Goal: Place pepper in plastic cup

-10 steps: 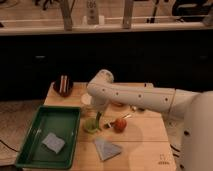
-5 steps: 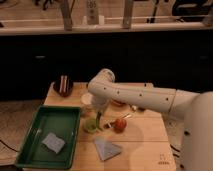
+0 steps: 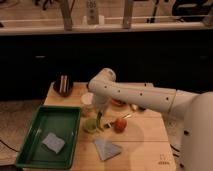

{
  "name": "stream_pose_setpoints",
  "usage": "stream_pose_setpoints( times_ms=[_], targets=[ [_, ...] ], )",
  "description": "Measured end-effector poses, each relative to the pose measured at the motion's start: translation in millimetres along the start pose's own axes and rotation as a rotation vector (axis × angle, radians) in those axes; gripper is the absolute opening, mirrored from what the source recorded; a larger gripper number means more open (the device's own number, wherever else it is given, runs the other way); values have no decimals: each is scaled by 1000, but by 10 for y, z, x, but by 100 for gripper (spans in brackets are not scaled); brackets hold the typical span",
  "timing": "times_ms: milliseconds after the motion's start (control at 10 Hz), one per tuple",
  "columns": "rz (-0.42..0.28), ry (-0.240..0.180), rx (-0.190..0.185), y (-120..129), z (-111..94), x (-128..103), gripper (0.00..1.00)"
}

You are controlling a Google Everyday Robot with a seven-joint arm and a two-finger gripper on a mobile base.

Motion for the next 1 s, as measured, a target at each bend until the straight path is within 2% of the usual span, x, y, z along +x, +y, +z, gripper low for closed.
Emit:
stream_pose_setpoints(
  times_ms=[200,1000],
  targets=[
    [-32,-20,-6,17,8,-19,3],
    [-79,-61,-24,20,3,-47,3]
  ],
)
